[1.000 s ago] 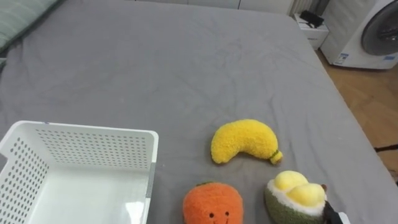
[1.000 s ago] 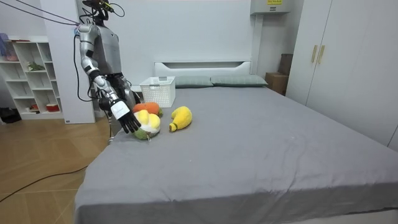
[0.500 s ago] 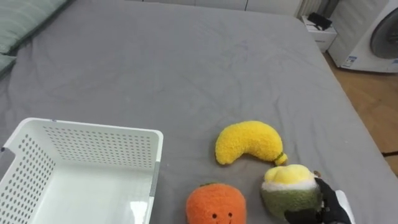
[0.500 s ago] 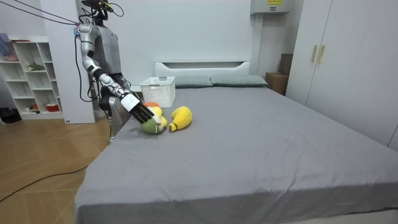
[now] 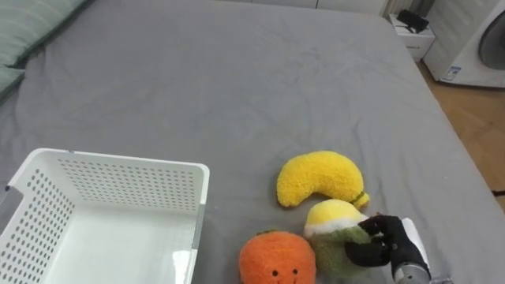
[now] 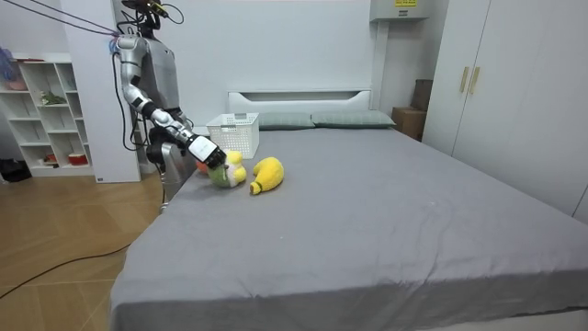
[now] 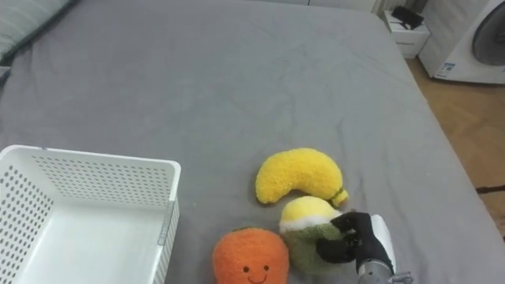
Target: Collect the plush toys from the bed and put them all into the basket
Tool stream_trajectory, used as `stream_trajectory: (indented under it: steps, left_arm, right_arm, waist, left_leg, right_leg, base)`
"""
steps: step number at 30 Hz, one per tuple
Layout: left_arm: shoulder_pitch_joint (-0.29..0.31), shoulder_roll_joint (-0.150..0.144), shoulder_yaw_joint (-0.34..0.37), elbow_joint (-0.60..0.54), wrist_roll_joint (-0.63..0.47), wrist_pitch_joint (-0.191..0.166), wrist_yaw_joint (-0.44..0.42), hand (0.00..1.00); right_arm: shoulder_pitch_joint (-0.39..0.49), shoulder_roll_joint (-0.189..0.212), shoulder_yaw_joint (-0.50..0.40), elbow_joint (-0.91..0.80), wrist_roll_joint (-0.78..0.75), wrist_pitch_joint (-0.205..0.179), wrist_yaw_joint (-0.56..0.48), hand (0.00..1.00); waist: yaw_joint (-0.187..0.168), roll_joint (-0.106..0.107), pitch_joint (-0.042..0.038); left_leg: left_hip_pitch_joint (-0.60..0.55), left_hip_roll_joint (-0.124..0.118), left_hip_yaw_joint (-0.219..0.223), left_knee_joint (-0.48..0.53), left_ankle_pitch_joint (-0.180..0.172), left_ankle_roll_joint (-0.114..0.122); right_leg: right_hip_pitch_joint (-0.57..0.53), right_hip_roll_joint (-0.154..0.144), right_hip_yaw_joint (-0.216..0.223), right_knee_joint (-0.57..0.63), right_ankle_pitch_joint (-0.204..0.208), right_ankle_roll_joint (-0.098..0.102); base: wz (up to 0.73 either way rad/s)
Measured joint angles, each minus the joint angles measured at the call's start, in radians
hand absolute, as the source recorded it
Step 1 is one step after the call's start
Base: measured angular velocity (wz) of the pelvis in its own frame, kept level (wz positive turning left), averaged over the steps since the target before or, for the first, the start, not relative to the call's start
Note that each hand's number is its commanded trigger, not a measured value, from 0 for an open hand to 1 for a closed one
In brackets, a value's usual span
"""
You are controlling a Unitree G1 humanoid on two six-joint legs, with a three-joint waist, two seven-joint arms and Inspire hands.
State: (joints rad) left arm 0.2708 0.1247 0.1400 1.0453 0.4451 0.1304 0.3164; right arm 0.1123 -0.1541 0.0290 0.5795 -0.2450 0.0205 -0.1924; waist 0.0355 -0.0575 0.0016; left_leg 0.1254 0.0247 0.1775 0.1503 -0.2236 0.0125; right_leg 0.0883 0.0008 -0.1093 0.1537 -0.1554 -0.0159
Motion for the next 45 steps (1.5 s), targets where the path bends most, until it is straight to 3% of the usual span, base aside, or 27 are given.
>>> stream_trajectory:
  steps: [19, 29, 33, 40, 45]
  left_arm:
    - [-0.001, 0.000, 0.000, 0.008, 0.000, -0.006, -0.004, 0.00]
    - [0.009, 0.001, 0.005, -0.017, 0.000, 0.012, -0.022, 0.00]
    - [0.002, 0.002, -0.005, -0.017, -0.002, 0.012, -0.022, 0.00]
    - [-0.003, 0.002, -0.007, -0.015, -0.002, 0.012, -0.021, 0.00]
    - [-0.007, 0.003, -0.037, -0.014, -0.001, 0.012, -0.024, 0.00]
  right_arm:
    - [0.002, 0.000, -0.011, 0.030, 0.004, -0.011, -0.001, 1.00]
    - [-0.002, -0.009, -0.091, -0.250, 0.014, 0.004, -0.002, 1.00]
    - [-0.005, -0.013, -0.090, -0.397, 0.050, 0.004, 0.001, 1.00]
    - [-0.030, -0.013, -0.089, -0.476, 0.051, 0.003, 0.003, 1.00]
    - [-0.046, -0.026, -0.079, -0.587, 0.069, 0.003, 0.011, 1.00]
  waist:
    - [-0.001, -0.004, -0.0025]
    - [-0.010, -0.009, -0.0028]
    - [-0.007, -0.011, -0.0022]
    - [-0.004, -0.016, -0.0037]
    - [0.000, -0.005, 0.0014]
  left_leg:
    - [0.006, 0.000, 0.000, 0.002, 0.000, 0.000]
    - [0.005, -0.001, -0.001, 0.002, 0.000, 0.000]
    - [0.001, -0.001, -0.002, 0.002, 0.000, 0.000]
    - [-0.006, -0.001, -0.002, 0.003, 0.000, 0.000]
    - [-0.011, 0.001, 0.000, 0.004, 0.000, 0.000]
  right_leg:
    - [0.008, -0.001, 0.000, -0.002, 0.000, 0.000]
    - [0.009, -0.001, 0.000, -0.001, 0.000, 0.000]
    - [0.000, 0.001, 0.008, -0.001, 0.000, 0.000]
    - [-0.005, 0.000, 0.005, 0.000, 0.000, 0.000]
    - [-0.011, 0.001, 0.003, 0.003, 0.001, -0.001]
  base:
    - [0.00]
    - [0.00]
    - [0.00]
    - [0.00]
    - [0.00]
